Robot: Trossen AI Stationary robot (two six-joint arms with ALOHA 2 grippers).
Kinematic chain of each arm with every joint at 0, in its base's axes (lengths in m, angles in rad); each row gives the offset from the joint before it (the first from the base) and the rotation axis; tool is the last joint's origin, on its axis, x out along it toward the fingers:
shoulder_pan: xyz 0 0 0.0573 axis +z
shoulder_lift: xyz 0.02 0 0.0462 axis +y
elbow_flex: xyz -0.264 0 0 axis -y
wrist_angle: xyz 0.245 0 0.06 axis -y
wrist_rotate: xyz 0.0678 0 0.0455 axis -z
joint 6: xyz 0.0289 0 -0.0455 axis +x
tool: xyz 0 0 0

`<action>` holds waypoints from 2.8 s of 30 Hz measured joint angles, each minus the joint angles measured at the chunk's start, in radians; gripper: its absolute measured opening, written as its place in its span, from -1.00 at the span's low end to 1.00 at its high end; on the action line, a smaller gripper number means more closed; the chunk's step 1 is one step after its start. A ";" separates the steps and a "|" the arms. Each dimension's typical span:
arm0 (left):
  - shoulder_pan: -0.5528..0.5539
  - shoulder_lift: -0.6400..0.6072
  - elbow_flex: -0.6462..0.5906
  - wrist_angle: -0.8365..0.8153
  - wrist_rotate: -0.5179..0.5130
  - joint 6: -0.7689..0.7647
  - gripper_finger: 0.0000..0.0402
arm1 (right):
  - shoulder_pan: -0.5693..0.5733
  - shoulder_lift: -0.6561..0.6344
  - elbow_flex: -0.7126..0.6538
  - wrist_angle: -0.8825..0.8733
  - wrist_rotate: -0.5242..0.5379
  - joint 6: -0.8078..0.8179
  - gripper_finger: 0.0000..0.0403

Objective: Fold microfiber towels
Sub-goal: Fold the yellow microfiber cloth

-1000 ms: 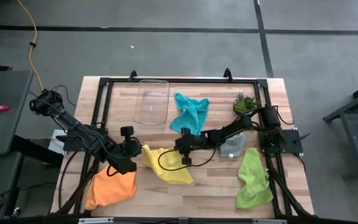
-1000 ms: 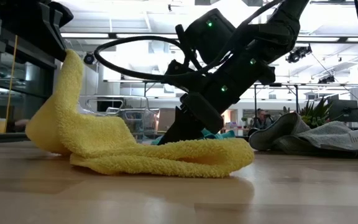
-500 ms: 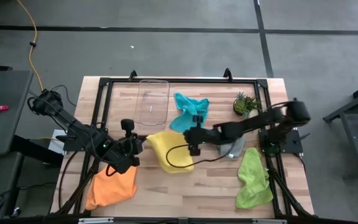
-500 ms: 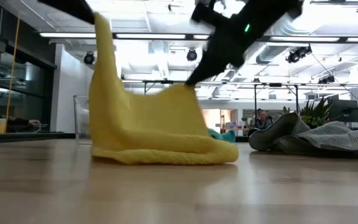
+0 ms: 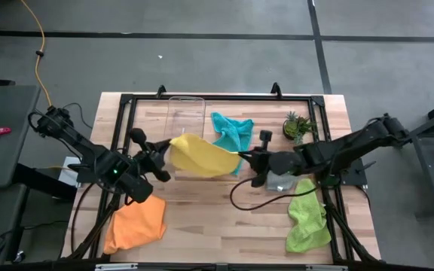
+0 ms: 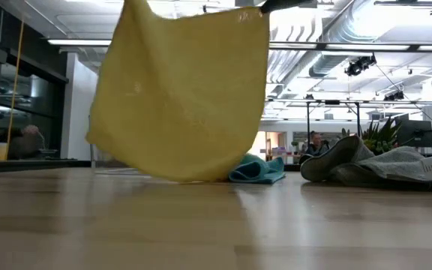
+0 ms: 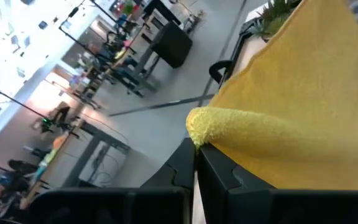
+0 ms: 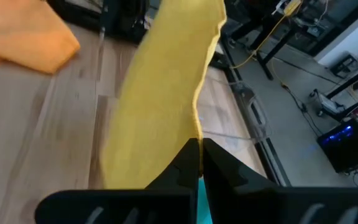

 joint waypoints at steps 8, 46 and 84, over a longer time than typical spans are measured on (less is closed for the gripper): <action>-0.025 -0.029 -0.046 0.001 0.079 -0.074 -1.00 | 0.003 -0.015 0.000 -0.009 -0.025 -0.026 -1.00; -0.209 -0.065 0.056 -0.202 0.065 0.014 -1.00 | 0.072 -0.013 0.172 -0.224 0.230 -0.043 -1.00; -0.345 0.434 -0.228 0.319 0.625 -0.566 -1.00 | 0.242 0.558 0.208 -0.352 -0.428 0.711 -1.00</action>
